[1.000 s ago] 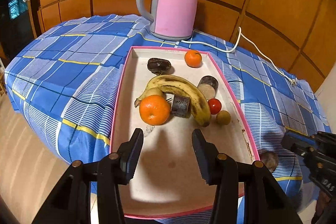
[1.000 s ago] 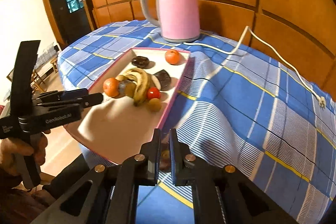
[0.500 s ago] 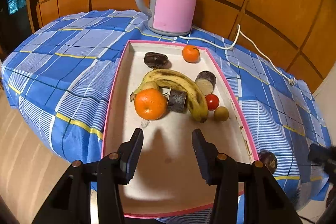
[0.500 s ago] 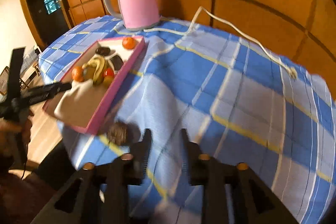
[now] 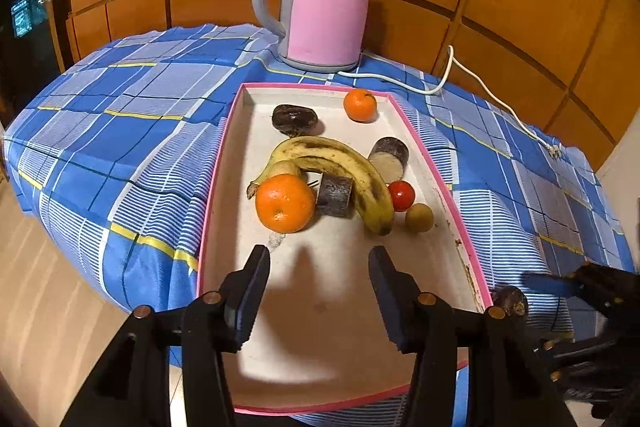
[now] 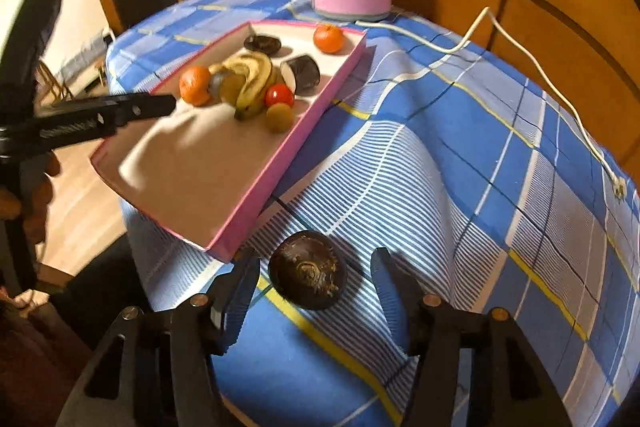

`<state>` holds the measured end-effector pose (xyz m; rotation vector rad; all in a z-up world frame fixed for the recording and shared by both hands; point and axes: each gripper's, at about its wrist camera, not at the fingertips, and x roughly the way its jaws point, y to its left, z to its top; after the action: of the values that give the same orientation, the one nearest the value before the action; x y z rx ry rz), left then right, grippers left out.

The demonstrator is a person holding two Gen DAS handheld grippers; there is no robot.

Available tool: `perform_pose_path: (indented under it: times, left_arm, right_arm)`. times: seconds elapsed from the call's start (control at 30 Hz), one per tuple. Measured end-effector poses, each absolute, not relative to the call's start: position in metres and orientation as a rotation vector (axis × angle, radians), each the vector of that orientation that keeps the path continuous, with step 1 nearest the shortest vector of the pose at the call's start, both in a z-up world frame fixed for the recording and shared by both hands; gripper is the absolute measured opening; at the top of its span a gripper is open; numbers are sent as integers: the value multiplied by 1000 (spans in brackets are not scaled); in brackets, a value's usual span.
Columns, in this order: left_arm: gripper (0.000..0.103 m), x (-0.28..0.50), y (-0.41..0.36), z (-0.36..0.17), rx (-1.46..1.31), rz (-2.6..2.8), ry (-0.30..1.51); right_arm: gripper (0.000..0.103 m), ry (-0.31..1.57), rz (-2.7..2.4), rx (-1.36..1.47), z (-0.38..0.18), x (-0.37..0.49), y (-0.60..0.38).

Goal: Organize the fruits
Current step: 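Carry the dark round fruit over the tray with the right tool and lower it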

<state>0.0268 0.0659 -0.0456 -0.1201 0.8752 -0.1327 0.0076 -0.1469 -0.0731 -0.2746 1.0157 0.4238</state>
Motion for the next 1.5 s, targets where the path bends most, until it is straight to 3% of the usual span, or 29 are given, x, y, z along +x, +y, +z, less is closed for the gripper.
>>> perform_pose_path:
  times: [0.07, 0.1, 0.17, 0.4, 0.57, 0.8, 1.17, 1.5]
  left_arm:
    - [53, 27, 66, -44, -116, -129, 873]
    - [53, 27, 67, -44, -116, -126, 872]
    - [53, 28, 71, -40, -116, -118, 869]
    - [56, 30, 97, -26, -134, -47, 830]
    - [58, 28, 114, -18, -153, -12, 809]
    - [60, 29, 126, -20, -180, 11, 810]
    - [63, 29, 112, -28, -157, -5, 837]
    - [80, 23, 92, -26, -115, -9, 816]
  right_arm:
    - [55, 1043, 443, -302, -80, 11, -141]
    - [46, 1044, 424, -313, -81, 12, -142]
    - [46, 1035, 428, -306, -81, 11, -143]
    - [46, 946, 401, -216, -41, 21, -156]
    - [46, 907, 524, -238, -27, 34, -112]
    - [46, 970, 595, -279, -54, 66, -52]
    - [49, 1022, 564, -202, -74, 85, -51]
    - [50, 932, 478, -153, -56, 69, -67]
